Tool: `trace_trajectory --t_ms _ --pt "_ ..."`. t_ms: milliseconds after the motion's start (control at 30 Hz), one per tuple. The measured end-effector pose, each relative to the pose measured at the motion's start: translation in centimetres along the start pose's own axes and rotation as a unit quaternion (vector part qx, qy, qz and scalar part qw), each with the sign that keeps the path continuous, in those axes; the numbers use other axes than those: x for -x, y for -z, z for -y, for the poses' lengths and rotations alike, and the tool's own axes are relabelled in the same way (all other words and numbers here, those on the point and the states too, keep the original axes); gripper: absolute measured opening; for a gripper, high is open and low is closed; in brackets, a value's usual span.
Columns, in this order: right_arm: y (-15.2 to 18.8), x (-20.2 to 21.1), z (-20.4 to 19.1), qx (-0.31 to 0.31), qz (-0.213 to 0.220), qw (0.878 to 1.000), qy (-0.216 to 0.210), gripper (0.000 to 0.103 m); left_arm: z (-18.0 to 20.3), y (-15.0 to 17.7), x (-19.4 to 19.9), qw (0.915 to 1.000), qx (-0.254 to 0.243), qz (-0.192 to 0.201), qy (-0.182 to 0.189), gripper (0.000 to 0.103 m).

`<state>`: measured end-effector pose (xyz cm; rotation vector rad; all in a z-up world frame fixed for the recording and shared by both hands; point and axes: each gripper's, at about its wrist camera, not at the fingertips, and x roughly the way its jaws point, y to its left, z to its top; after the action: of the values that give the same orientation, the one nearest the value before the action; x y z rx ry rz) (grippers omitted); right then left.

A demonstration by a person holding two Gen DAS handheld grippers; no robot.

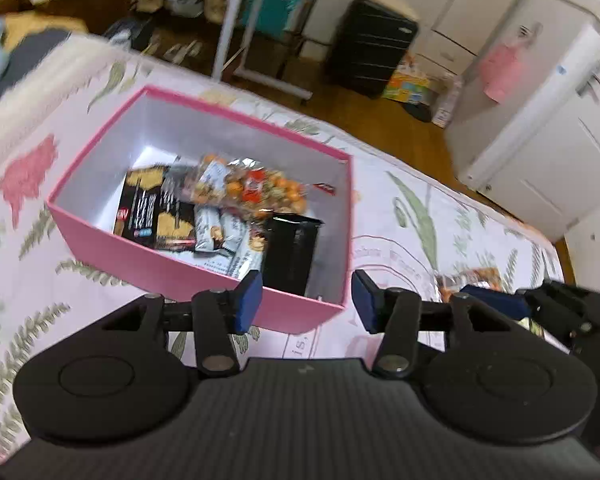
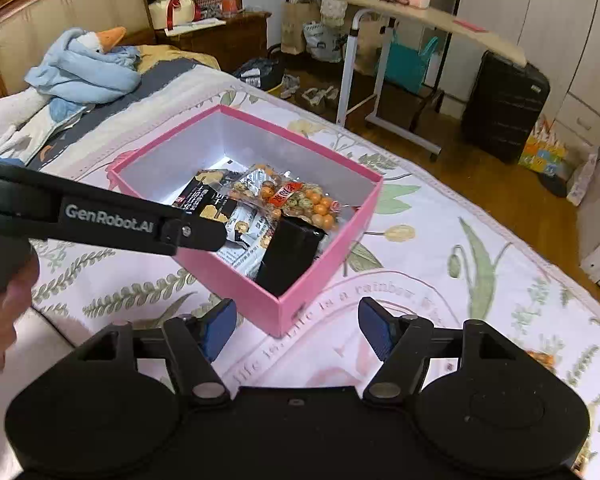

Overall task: Organize snacks
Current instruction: 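Withdraw both open grippers from the box toward the remaining snacks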

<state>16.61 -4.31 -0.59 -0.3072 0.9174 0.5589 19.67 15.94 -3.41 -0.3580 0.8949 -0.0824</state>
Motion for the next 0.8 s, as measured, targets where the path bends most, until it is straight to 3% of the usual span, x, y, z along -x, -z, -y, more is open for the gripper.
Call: trace_trajectory --t_ms 233,433,733,800 --pt "2.9 5.6 0.5 0.028 0.019 0.999 0.015 0.073 4.1 1.6 5.0 0.9954 -0.086 0.021 0.036 0.049" --pt "5.3 8.4 2.1 0.024 0.028 0.999 0.033 0.076 7.3 3.2 7.0 0.9886 -0.14 0.023 0.048 0.049" --pt "8.6 9.3 6.7 0.013 0.035 0.999 0.034 0.083 13.0 4.9 4.7 0.9787 -0.19 -0.009 0.077 0.052" --pt "9.6 9.1 8.1 0.006 0.037 0.999 0.033 0.09 14.3 5.3 3.5 0.973 -0.209 -0.01 0.099 0.054"
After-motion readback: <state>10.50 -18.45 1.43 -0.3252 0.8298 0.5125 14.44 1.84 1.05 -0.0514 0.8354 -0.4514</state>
